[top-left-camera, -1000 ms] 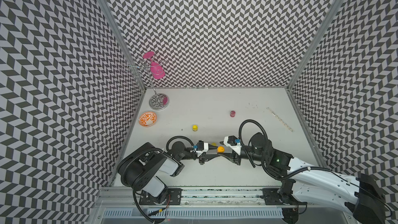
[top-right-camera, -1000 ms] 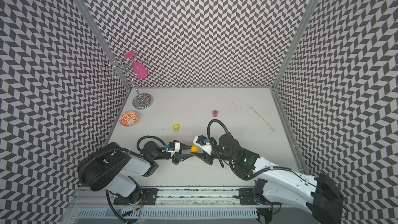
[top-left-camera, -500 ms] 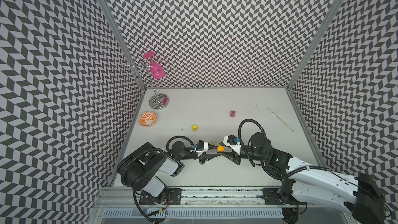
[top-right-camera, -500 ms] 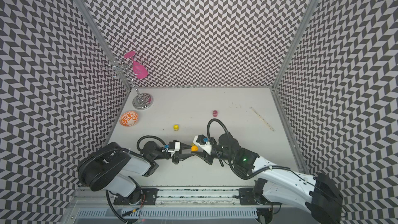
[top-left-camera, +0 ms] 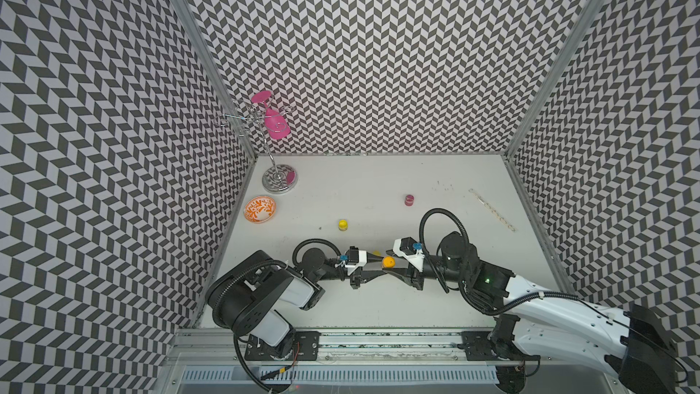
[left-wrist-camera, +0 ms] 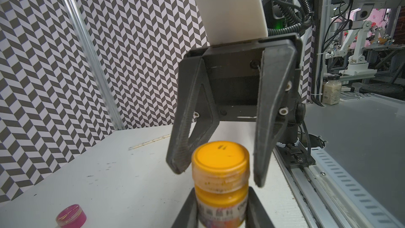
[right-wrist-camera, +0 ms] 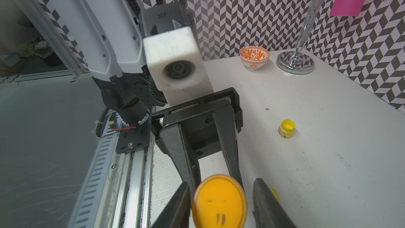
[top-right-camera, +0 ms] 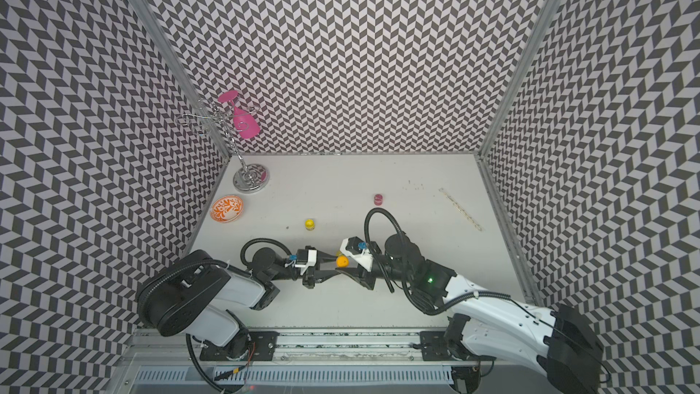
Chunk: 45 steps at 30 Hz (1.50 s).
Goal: Close the paint jar lid
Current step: Screw the lid onto the paint jar.
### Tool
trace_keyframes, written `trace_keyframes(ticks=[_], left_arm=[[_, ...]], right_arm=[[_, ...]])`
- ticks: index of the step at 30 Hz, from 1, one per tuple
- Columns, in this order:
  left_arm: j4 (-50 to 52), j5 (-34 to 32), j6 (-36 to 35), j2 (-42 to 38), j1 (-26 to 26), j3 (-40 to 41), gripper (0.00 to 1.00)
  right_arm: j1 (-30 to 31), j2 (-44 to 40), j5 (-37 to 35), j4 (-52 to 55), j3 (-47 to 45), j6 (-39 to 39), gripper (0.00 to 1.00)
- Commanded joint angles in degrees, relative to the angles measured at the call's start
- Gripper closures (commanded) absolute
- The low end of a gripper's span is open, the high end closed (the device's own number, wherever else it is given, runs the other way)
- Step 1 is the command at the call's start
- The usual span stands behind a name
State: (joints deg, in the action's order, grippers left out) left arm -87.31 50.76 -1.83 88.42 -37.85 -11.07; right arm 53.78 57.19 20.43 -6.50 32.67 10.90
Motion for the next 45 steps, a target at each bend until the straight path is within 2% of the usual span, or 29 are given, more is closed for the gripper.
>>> trace_keyframes(ticks=[1,11,28,41,45], left_arm=[[-5.77,0.91,-0.02,-0.54,-0.12,-0.97,0.74],[-5.09,0.9,-0.48,-0.62,-0.21,-1.15,0.74],[-4.37,0.92,-0.77,-0.88,-0.39,-1.21,0.74],[-3.44,0.78,-1.29,-0.94,-0.56,-1.5,0.74],[-1.06,-1.36,-2.25,-2.21,-0.78,-1.62,0.74]], right_arm=[[-0.29,-1.46,1.28,-3.13,0.6,-0.04,0.53],[-0.77,-2.2,2.69,-3.28,0.41,-0.44,0.52],[-0.99,0.03,1.37,-3.23,0.95,-1.05,0.58],[-1.07,0.09,0.89,-3.58,0.98,-1.63,0.73],[-1.07,1.22,-1.95,-3.82,0.91,-2.4,0.76]])
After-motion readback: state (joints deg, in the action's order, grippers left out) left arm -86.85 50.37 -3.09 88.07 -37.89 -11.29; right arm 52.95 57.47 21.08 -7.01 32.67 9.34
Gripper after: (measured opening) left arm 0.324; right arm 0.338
